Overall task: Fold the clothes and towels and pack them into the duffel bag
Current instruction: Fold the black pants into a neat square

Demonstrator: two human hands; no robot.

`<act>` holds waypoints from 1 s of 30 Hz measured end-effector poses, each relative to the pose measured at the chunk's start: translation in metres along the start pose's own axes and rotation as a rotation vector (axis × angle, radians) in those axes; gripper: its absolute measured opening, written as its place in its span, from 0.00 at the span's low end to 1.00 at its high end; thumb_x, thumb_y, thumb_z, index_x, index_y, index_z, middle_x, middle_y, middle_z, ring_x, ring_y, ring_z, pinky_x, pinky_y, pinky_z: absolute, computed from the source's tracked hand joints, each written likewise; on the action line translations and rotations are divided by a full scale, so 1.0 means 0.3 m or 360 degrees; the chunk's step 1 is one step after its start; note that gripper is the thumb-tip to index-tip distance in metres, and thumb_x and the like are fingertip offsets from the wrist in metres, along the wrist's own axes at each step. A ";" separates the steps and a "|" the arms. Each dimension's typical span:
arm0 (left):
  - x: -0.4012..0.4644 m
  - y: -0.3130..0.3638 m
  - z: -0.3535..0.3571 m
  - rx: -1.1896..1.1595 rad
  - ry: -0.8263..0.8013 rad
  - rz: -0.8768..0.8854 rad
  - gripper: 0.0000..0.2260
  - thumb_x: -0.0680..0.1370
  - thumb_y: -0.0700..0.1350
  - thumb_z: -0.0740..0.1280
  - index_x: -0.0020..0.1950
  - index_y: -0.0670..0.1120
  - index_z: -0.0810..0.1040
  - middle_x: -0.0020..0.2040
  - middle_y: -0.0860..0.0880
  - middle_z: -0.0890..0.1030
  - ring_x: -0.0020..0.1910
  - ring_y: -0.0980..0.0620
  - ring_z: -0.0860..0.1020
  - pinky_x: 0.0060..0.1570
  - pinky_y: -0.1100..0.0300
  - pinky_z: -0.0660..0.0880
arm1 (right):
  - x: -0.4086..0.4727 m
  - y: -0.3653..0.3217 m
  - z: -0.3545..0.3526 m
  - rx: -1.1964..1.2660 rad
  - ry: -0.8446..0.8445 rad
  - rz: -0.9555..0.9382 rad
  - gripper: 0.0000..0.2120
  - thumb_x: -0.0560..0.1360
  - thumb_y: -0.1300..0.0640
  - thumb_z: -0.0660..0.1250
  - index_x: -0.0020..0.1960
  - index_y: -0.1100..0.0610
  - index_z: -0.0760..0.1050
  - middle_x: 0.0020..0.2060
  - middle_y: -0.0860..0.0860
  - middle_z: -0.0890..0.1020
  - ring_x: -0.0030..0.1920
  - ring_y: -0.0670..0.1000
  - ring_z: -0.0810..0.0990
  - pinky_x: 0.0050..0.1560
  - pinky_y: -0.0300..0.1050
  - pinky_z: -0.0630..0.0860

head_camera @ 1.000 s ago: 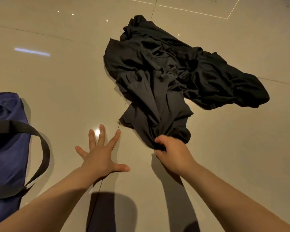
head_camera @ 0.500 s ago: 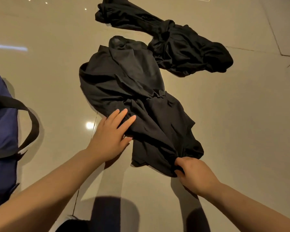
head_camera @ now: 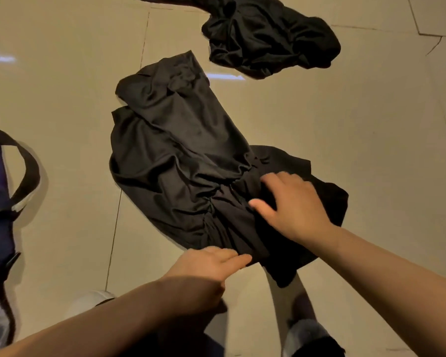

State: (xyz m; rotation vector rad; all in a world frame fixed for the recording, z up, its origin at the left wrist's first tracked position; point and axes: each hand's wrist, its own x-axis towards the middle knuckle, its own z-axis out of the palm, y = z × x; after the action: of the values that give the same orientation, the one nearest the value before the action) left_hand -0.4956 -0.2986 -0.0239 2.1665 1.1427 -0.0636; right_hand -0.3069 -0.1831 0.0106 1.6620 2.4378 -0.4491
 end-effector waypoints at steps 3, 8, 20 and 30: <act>0.001 -0.036 -0.037 0.0199 0.0297 0.0154 0.19 0.68 0.46 0.58 0.56 0.51 0.77 0.48 0.52 0.81 0.41 0.49 0.79 0.31 0.58 0.76 | -0.056 -0.033 0.049 -0.0206 -0.0317 -0.0108 0.30 0.74 0.33 0.59 0.67 0.50 0.62 0.60 0.52 0.73 0.60 0.56 0.72 0.58 0.52 0.68; -0.086 -0.197 -0.017 0.0281 0.0235 -0.0184 0.26 0.73 0.65 0.61 0.64 0.51 0.76 0.61 0.50 0.77 0.58 0.47 0.76 0.51 0.52 0.75 | -0.194 0.012 0.136 -0.0001 -0.0372 -0.0051 0.31 0.78 0.36 0.53 0.76 0.50 0.56 0.74 0.55 0.63 0.71 0.57 0.66 0.69 0.51 0.67; -0.084 -0.095 -0.029 0.0411 0.0491 -0.0036 0.06 0.69 0.47 0.76 0.42 0.49 0.80 0.34 0.51 0.81 0.33 0.49 0.80 0.30 0.57 0.76 | -0.293 -0.082 0.067 -0.0330 -0.0530 -0.0221 0.42 0.66 0.24 0.47 0.64 0.52 0.73 0.70 0.55 0.68 0.71 0.59 0.64 0.70 0.63 0.60; -0.167 0.323 -0.797 0.0013 0.0893 -0.0069 0.07 0.75 0.52 0.70 0.49 0.51 0.83 0.44 0.54 0.83 0.46 0.53 0.78 0.47 0.52 0.74 | -0.382 -0.278 -0.643 0.0004 0.0216 -0.0032 0.10 0.77 0.54 0.61 0.56 0.55 0.76 0.53 0.52 0.76 0.54 0.55 0.74 0.49 0.50 0.74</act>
State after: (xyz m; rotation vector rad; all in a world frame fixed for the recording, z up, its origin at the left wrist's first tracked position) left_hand -0.5153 -0.2317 0.2296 2.2303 1.4902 0.5531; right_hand -0.3343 -0.2483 0.2394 1.7238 2.5519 -0.3533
